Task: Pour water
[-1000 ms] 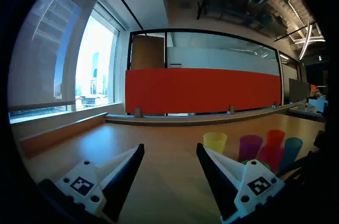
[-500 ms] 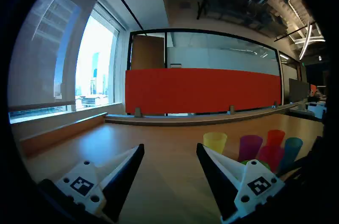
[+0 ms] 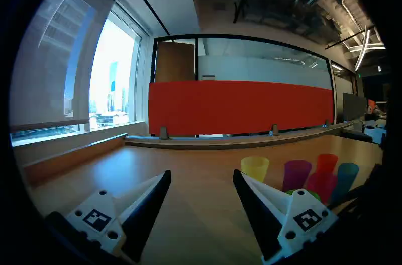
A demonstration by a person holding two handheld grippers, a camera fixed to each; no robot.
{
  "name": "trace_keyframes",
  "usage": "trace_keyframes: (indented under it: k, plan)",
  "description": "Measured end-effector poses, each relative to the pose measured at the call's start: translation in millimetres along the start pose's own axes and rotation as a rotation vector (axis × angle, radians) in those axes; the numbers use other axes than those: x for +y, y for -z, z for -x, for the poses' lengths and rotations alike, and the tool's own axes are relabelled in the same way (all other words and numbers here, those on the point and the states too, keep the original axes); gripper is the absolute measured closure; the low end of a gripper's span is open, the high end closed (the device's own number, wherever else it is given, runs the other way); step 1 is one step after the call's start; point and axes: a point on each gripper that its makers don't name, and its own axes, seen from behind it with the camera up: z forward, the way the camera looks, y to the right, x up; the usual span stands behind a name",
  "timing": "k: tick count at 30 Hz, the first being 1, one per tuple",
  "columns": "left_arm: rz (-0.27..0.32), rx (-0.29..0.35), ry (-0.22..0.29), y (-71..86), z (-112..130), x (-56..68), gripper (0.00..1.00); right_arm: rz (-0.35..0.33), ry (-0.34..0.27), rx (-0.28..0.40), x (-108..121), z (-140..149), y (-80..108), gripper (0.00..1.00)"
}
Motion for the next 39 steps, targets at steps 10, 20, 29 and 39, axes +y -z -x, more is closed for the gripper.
trace_keyframes:
  k: [10,20,29,39]
  plan:
    - [0.000,0.000,0.000,0.1,0,-0.2,0.08,-0.024,0.030,-0.028,-10,6,-1.7,0.01]
    - [0.000,0.000,0.000,0.1,0,0.1,0.09,-0.023,0.032,-0.028,-11,5,-1.8,0.01]
    - [0.000,0.000,0.000,-0.2,0,0.0,0.08,-0.023,0.031,-0.030,-11,6,-2.4,0.01]
    - [0.000,0.000,0.000,0.3,-1,0.1,0.09,-0.023,0.032,-0.030,-11,6,-2.7,0.01]
